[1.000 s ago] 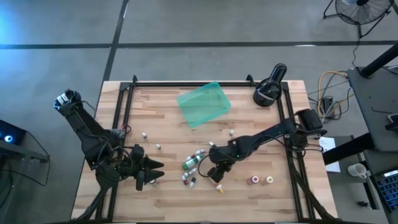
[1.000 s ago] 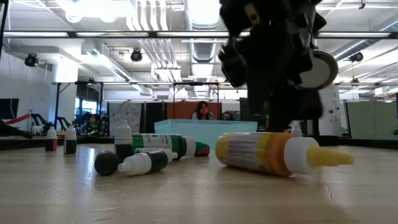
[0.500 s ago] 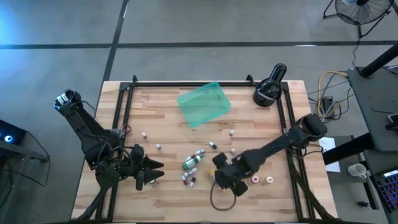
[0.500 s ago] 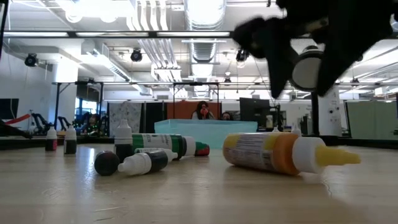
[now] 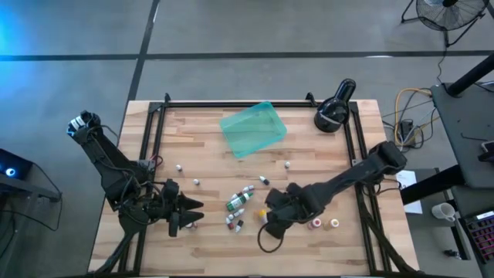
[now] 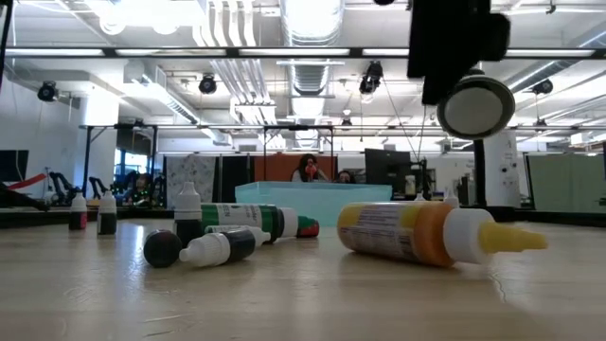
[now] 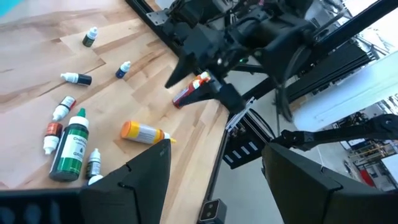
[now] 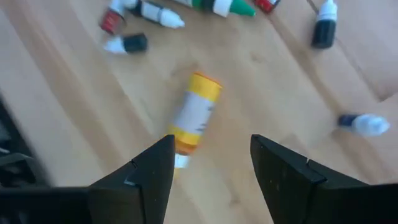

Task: Pick & Place food coloring
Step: Adjust the orange big food coloring bottle

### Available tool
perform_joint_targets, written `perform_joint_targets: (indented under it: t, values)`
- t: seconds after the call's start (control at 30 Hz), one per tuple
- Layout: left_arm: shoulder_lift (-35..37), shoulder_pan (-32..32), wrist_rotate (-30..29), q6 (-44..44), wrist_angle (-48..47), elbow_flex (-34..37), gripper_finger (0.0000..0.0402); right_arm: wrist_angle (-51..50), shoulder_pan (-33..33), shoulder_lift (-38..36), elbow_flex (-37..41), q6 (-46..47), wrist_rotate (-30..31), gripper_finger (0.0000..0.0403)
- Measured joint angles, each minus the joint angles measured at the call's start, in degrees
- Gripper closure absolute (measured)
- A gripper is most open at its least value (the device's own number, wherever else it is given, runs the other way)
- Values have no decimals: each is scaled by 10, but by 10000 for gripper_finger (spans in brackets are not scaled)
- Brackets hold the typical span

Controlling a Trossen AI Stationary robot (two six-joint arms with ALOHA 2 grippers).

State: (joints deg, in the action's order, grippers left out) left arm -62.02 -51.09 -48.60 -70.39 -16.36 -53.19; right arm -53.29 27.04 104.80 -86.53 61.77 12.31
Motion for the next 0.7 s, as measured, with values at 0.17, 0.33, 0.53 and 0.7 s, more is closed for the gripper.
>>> perform_joint_targets:
  t: [0.17, 0.33, 0.53, 0.7]
  values:
    - [0, 0, 0, 0, 0, 0, 177, 15, 9, 2, -20, 115, -70, 210]
    - [0, 0, -1, -10, 1, 0, 177, 23, 12, 33, -16, 191, -141, 219]
    - [0, 0, 0, -16, 0, 0, 177, 27, 14, 82, -16, 179, -153, 218]
    - [0, 0, 11, -1, 0, 0, 177, 34, 18, 117, -26, 197, -159, 194]
